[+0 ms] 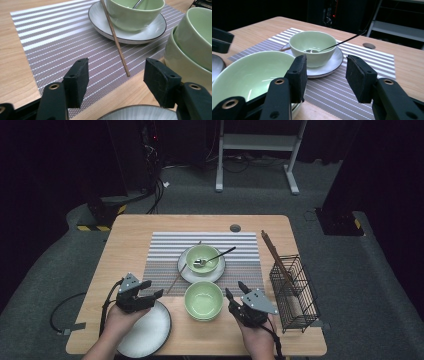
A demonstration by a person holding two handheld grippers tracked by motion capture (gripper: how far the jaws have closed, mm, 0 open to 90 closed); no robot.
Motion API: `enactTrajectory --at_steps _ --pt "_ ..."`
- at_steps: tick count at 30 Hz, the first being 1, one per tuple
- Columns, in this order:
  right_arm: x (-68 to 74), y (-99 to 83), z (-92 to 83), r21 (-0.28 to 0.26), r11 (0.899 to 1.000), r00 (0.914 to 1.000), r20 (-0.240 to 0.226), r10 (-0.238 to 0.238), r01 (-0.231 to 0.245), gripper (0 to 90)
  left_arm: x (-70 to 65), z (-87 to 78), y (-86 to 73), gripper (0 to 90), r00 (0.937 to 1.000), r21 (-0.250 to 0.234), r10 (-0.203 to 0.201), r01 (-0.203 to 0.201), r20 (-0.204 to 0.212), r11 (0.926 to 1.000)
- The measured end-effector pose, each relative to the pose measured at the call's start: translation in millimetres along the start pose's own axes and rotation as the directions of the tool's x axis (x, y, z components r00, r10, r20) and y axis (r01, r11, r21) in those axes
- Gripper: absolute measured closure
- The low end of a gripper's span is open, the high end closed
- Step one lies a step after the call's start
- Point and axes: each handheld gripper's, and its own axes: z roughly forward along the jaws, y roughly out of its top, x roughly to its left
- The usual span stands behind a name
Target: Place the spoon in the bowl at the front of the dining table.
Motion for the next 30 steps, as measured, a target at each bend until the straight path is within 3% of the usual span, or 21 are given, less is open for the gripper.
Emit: enactTrajectory --at_steps 9,18,22,30 --pt "-12.7 15.9 2.3 0.016 1.000 0.9990 0.045 0.002 -0.003 48.8 2.7 -1.3 -0.2 34.6 0.9994 0.015 -0.015 0.014 0.032 0.9998" --pt "-30.5 35.5 0.6 0.025 1.000 0.9917 0.128 0.008 -0.011 47.0 -1.7 2.0 -1.1 31.8 0.9987 0.039 0.040 -0.041 0.032 0.9984" --pt "-36.7 45.1 -2.0 0.021 1.000 0.9896 0.143 0.011 -0.014 42.7 -1.7 2.4 0.2 31.7 0.9990 0.043 0.034 -0.035 0.028 0.9985" --pt "-48.8 61.8 -8.0 0.002 1.000 0.9849 0.172 0.019 -0.020 43.2 -1.6 3.9 -1.5 24.6 0.9985 0.054 0.048 -0.049 0.027 0.9973"
